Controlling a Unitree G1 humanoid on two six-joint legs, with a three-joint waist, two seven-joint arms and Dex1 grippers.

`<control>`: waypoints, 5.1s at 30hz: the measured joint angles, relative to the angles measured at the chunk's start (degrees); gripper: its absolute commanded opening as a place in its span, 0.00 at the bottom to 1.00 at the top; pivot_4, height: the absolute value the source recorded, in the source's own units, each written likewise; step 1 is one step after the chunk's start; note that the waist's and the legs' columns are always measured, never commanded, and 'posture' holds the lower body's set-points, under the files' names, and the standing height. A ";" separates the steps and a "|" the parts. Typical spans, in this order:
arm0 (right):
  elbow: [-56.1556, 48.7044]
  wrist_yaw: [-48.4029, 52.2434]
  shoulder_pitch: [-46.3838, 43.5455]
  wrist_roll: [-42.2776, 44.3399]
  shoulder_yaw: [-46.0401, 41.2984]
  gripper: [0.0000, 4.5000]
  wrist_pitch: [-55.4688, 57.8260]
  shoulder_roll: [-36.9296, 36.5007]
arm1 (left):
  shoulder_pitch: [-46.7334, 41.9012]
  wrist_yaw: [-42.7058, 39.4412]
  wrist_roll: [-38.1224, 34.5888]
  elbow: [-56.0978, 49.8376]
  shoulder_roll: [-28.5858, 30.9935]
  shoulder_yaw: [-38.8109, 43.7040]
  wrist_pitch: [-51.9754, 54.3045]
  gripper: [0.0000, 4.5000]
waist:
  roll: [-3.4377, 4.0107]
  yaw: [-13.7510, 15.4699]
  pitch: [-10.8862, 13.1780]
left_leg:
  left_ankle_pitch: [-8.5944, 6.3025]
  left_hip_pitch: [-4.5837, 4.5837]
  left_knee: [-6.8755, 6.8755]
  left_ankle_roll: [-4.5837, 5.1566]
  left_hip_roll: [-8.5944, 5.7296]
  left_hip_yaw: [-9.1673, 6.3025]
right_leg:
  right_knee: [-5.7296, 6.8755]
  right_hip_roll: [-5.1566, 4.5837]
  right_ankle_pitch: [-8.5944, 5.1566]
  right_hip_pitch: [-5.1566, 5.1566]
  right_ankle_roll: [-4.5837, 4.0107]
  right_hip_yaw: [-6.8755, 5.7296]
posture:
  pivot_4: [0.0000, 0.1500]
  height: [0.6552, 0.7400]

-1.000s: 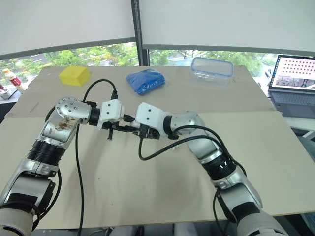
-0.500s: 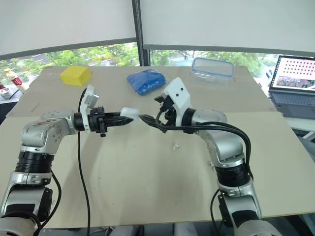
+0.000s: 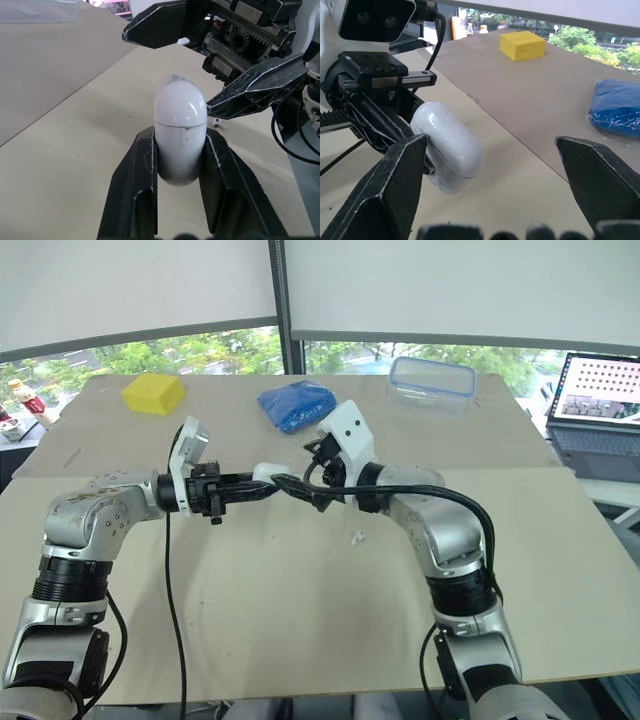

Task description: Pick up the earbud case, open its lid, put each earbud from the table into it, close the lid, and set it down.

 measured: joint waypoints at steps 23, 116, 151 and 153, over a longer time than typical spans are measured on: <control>-2.54 -3.74 2.80 7.68 -2.69 1.00 5.07 -3.37 | 5.49 5.02 -1.21 -4.11 -1.12 1.32 -2.01 0.14 | 0.00 -0.07 0.00 | 0.00 0.01 -0.04 0.00 0.04 0.04 | -0.02 0.01 0.00 -0.03 0.00 0.05 | 1.00 1.00; 2.72 -13.94 24.08 -7.63 1.73 0.02 -5.55 -6.27 | 14.56 16.90 -2.08 -9.18 -2.59 4.95 -6.81 0.14 | -0.01 0.12 0.00 | -0.02 0.23 -0.09 0.02 0.13 0.10 | -0.33 0.00 0.00 0.17 0.00 0.11 | 1.00 1.00; -1.73 -19.86 27.83 -8.41 3.71 0.74 -5.00 -1.10 | 16.17 18.35 -3.07 -11.52 -2.27 4.84 -6.70 0.14 | -0.01 1.27 0.00 | -0.03 0.36 -0.09 0.02 0.06 0.11 | -0.35 0.02 0.00 0.27 -0.01 0.10 | 1.00 1.00; -0.80 -20.29 27.76 -8.41 2.71 0.58 -5.66 -0.72 | 16.17 18.44 -3.12 -11.74 -2.27 4.83 -6.70 0.14 | -0.01 1.28 0.00 | -0.03 0.36 -0.09 0.02 0.06 0.10 | -0.35 0.02 0.00 0.27 -0.01 0.10 | 1.00 1.00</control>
